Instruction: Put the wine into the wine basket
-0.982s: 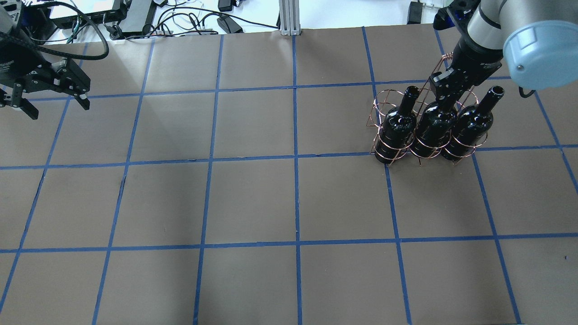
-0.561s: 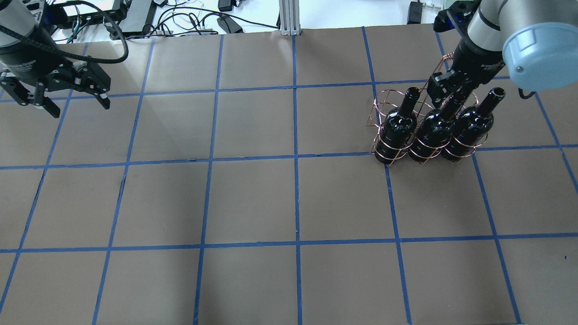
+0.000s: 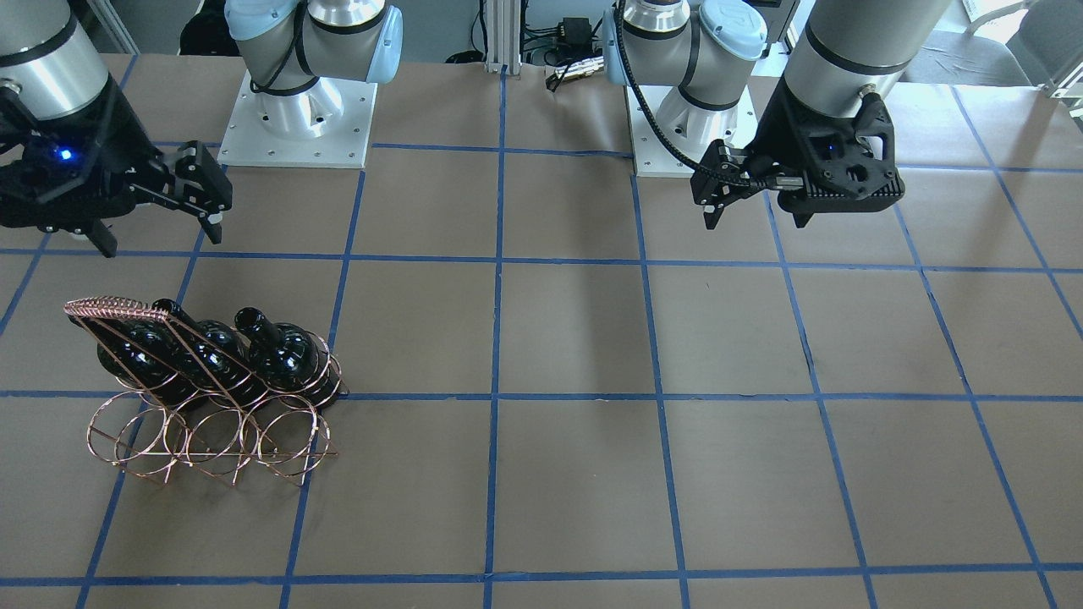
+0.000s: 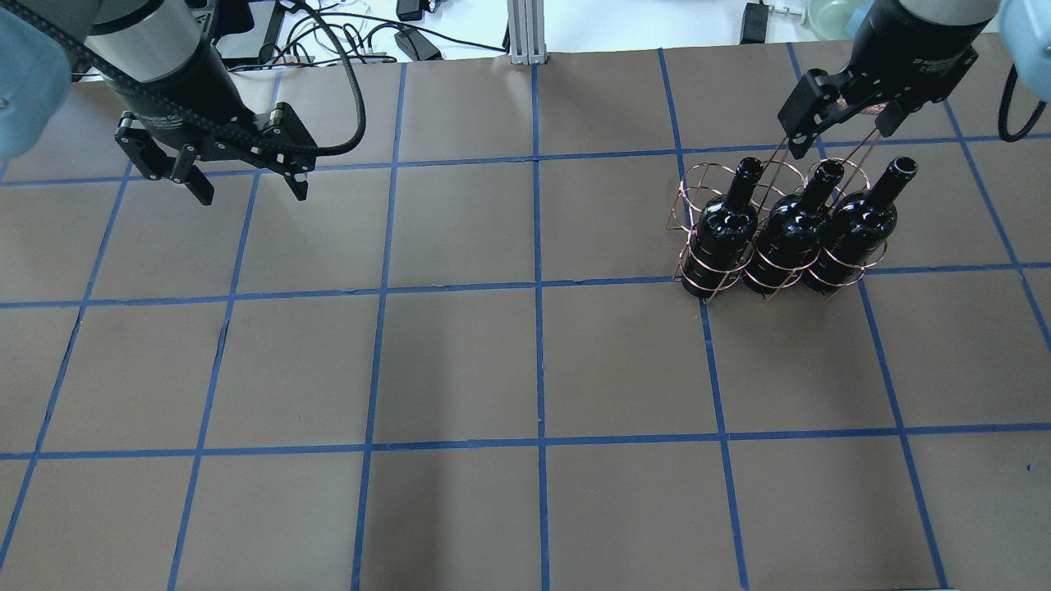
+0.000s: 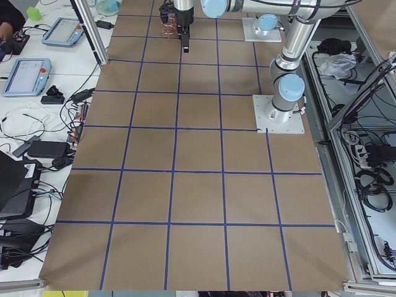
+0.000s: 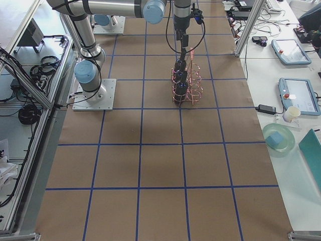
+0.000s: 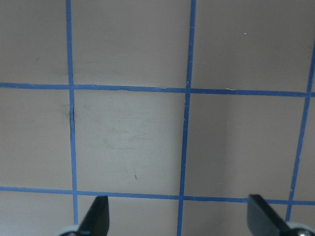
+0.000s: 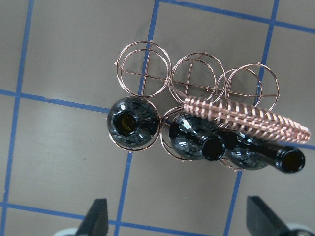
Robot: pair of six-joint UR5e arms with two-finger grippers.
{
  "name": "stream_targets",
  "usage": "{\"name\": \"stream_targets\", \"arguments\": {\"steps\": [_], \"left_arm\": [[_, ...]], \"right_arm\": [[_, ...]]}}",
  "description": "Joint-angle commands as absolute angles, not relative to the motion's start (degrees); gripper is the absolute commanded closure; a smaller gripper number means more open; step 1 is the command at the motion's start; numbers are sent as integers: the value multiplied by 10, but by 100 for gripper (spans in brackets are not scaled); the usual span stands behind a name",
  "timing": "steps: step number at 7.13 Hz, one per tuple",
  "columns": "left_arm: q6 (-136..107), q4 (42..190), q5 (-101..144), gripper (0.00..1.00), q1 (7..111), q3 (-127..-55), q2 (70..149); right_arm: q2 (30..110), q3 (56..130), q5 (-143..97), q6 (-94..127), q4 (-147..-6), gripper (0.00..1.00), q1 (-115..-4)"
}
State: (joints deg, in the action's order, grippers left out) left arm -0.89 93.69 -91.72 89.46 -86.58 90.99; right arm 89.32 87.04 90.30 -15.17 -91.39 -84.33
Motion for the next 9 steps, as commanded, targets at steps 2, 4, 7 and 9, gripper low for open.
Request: {"name": "stream_targets", "arguments": {"steps": [2, 4, 7, 9], "left_arm": [[-11, 938, -907, 0, 901, -867, 906], [-10, 939, -914, 0, 901, -869, 906], [-10, 937, -914, 0, 901, -876, 904], [-10, 935, -913, 0, 901, -882, 904]], "right_arm": [[943, 864, 909, 62, -850, 1, -939], [941, 867, 908, 26, -852, 1, -936], [941, 871, 915, -12, -845, 0, -936], [942, 871, 913, -12, -843, 0, -936]]}}
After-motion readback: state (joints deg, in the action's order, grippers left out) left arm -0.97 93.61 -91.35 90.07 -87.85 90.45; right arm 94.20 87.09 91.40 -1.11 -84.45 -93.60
